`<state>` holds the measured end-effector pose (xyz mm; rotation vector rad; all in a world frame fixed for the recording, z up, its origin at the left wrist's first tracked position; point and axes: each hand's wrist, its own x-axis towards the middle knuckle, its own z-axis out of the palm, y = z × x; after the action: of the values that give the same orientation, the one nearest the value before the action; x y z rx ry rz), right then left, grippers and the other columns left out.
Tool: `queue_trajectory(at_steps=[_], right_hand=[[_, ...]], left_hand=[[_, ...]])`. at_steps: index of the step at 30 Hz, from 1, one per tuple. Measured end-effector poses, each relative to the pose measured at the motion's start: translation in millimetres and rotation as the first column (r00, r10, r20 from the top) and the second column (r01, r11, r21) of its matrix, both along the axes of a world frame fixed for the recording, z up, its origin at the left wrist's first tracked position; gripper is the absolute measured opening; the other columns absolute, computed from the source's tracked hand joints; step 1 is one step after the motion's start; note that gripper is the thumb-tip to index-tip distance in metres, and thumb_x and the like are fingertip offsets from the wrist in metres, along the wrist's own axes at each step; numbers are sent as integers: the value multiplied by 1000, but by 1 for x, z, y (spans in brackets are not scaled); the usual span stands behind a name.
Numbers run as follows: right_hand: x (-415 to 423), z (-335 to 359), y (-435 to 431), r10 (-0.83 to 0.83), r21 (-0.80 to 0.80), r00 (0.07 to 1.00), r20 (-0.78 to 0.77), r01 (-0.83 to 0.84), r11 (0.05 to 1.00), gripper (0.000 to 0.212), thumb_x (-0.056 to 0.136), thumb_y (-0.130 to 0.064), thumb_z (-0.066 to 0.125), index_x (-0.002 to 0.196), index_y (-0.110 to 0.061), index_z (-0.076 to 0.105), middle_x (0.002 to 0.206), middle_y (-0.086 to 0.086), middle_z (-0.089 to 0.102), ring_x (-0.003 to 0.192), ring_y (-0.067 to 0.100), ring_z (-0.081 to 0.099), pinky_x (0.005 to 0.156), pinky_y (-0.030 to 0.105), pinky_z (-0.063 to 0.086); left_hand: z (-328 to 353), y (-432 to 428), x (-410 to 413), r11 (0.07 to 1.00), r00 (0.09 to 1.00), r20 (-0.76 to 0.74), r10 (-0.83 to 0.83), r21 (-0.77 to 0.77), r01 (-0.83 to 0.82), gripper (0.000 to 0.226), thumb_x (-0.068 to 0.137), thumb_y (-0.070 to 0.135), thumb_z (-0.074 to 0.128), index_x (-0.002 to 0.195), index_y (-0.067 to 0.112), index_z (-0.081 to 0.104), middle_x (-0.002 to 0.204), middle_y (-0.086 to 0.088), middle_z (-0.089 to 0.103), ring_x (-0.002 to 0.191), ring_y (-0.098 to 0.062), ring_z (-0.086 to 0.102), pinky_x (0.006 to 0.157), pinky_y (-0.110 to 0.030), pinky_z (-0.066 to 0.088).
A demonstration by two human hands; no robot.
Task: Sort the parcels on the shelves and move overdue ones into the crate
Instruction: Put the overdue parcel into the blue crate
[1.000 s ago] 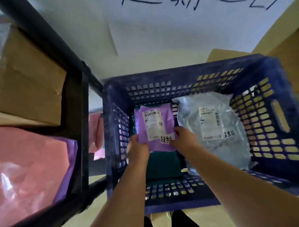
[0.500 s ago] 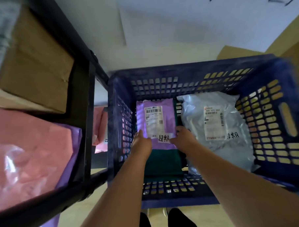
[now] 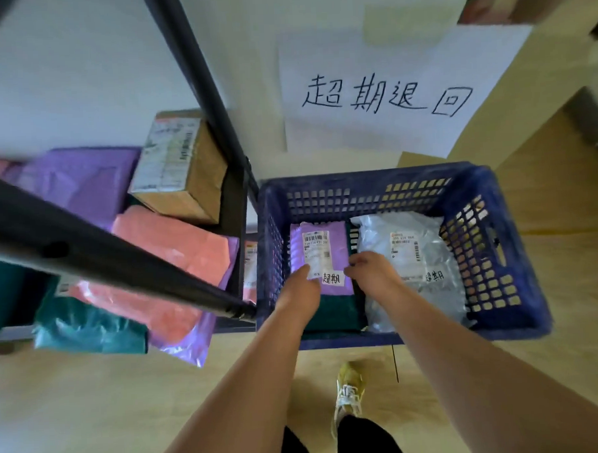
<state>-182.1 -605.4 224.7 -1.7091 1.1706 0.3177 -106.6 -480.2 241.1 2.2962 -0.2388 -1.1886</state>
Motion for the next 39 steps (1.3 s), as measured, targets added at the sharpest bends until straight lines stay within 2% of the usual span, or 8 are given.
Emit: queue_trajectory(at_steps=[5,8,13,17,20,24,33,39], right_hand=[[-17,45,21,-48,-66,998,52,51,997,43,92,-20,63,134,-12,58,135,7,60,119,24,58,101,36,44],[-25,65,35,-112,-104,989,97,122,987,36,93,-19,61,129,-13,61,119,4,65,91,17,61,77,30,48],[-35,81,76,-259,-138,957,134,276,951,28,94,-16,60,122,-13,65,118,3,65,88,15,56,77,26,39],[-30,89,134,-319,-96,929,188,340,935,14,94,-14,58,104,-17,67,98,2,64,87,22,59,74,30,41],[-22,93,170,-342,-86,917,204,364,927,18,91,-12,52,79,-23,59,68,-1,52,59,19,47,58,31,36],[-11,109,215,-353,-99,900,255,388,916,11,89,-20,53,84,-25,61,72,-6,56,66,16,53,56,26,39],[29,139,276,143,-427,955,260,-19,904,17,99,-22,55,111,-21,66,107,-4,68,93,12,63,72,23,47],[68,133,277,524,-662,845,106,-333,671,44,96,-28,58,138,-22,47,136,-3,52,126,19,48,102,35,45]], left_hand=[[27,29,-14,993,993,27,-116,-18,116,39,103,16,40,140,13,51,141,-9,54,117,-30,58,93,-31,47],[40,48,-18,978,980,42,-195,-63,198,34,102,17,41,130,7,59,121,-8,61,98,-17,49,94,-25,43],[61,94,-17,970,975,24,-222,-97,223,25,99,22,47,86,13,66,75,-9,59,62,-22,49,57,-24,39],[70,154,3,953,961,75,-267,-129,275,20,94,27,53,95,19,71,104,-13,71,96,-33,68,82,-38,55],[78,188,17,947,962,78,-261,-170,271,19,88,30,57,94,24,73,101,-9,73,88,-27,70,82,-37,57],[91,229,34,949,978,80,-194,-237,208,16,82,30,57,85,31,73,98,-1,74,93,-21,69,91,-36,54],[109,274,79,977,945,328,15,-207,57,22,95,17,52,108,23,69,97,10,67,89,-13,60,75,-24,43],[112,292,96,995,886,463,26,-101,23,46,89,3,46,129,24,60,131,3,60,112,-19,59,84,-25,43]])
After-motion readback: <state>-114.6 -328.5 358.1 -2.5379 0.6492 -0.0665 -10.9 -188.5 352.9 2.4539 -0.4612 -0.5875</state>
